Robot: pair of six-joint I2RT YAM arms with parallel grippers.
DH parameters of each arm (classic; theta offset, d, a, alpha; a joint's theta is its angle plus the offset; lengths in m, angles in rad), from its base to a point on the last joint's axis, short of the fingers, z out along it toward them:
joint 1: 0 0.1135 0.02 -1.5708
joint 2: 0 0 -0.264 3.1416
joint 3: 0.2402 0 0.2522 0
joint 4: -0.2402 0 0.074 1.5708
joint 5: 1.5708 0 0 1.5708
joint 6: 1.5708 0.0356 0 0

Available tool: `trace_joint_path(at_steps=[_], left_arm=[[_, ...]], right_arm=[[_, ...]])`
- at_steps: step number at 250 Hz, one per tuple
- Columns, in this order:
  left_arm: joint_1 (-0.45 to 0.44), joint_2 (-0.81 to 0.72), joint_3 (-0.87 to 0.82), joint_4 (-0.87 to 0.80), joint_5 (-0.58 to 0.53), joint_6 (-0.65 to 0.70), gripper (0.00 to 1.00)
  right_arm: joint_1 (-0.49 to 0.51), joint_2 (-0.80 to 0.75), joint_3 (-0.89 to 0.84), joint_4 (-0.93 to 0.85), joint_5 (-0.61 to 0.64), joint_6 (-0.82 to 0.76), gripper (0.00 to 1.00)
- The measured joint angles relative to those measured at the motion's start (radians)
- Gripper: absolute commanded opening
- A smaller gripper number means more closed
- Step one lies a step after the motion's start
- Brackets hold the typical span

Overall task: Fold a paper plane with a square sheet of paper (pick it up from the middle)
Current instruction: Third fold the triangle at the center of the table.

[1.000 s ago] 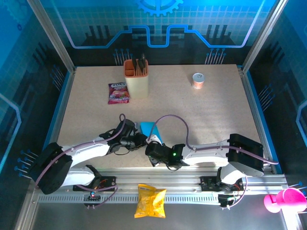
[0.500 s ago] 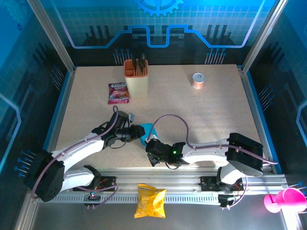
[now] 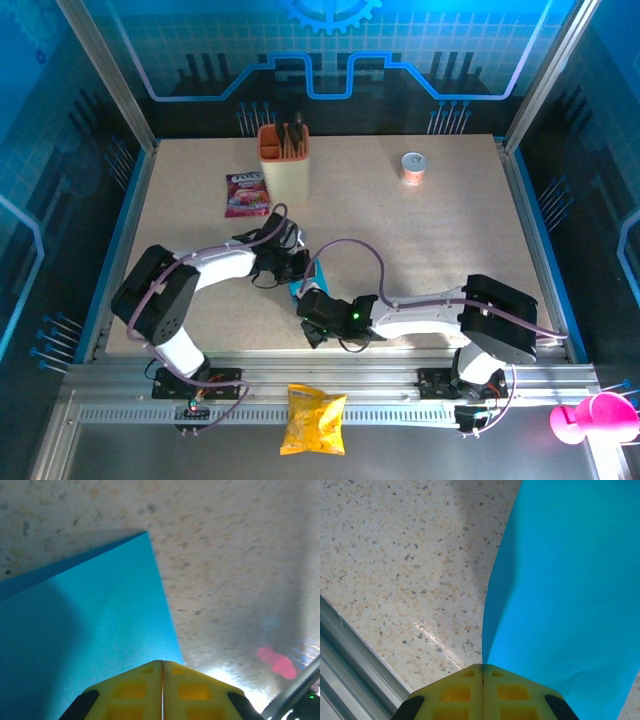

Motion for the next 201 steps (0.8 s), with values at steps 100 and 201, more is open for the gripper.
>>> trace_joint_path(at_steps=[100,201], left_arm=[[0.008,0.09,0.009,0.043,0.071,0.05,0.02],[0.009,0.116,0.008,0.096,0.121,0.056,0.0]], right_arm=[[-0.102,0.006,0.04,-0.008,-0.113,-0.044,0.05],[-0.205,0.045,0.064,-0.008,-0.227,-0.114,0.06]])
